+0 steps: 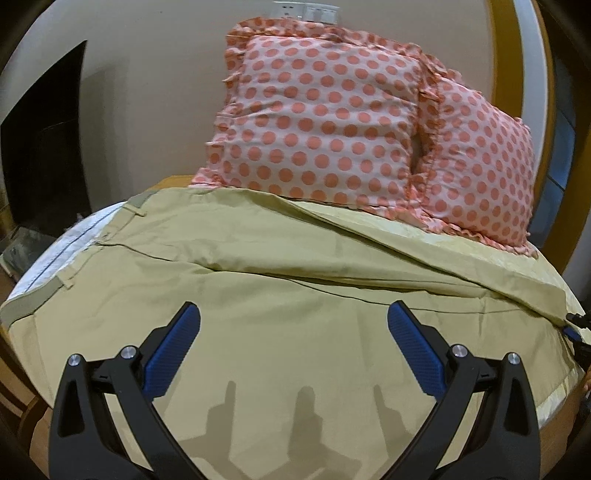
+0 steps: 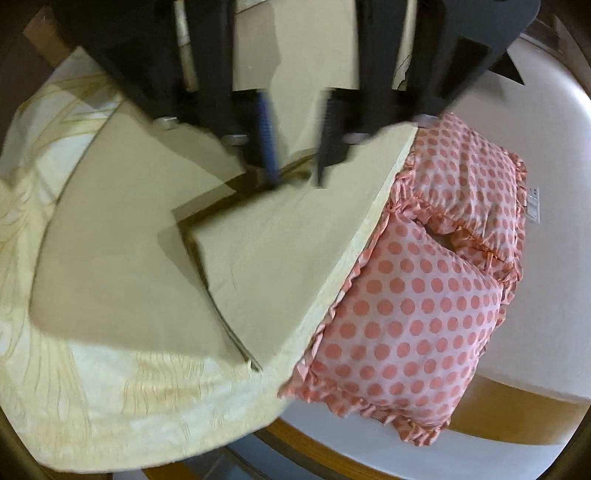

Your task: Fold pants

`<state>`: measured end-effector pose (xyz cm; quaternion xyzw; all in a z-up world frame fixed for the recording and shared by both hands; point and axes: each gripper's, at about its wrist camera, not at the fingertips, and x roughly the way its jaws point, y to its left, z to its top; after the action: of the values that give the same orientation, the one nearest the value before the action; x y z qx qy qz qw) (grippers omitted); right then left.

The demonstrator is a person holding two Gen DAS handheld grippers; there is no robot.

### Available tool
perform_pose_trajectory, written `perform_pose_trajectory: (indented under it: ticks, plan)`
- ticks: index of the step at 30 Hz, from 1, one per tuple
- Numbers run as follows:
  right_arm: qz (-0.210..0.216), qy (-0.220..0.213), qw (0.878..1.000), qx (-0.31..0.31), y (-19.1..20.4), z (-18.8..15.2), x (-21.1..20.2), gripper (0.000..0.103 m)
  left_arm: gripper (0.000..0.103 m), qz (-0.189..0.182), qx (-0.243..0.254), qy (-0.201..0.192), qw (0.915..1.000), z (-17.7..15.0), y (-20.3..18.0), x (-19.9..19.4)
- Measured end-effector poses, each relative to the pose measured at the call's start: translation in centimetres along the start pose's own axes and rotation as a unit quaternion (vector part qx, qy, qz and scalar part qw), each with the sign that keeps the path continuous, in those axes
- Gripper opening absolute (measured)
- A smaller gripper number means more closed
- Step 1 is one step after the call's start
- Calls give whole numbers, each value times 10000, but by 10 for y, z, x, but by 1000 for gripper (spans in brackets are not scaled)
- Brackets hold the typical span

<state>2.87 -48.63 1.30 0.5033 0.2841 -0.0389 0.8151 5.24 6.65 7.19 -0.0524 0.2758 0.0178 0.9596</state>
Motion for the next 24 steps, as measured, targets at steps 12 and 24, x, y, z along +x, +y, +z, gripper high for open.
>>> perform_pose_trajectory:
  ticks: [12,24]
  plan:
    - [-182,-20,9998,25,5,22,29,4,101,-417,-710,224,9964,56,39,38]
    - [228,-1543,9869,-403,-7,26,-71,0,90,85,-1592,1750,9716,114,78,190]
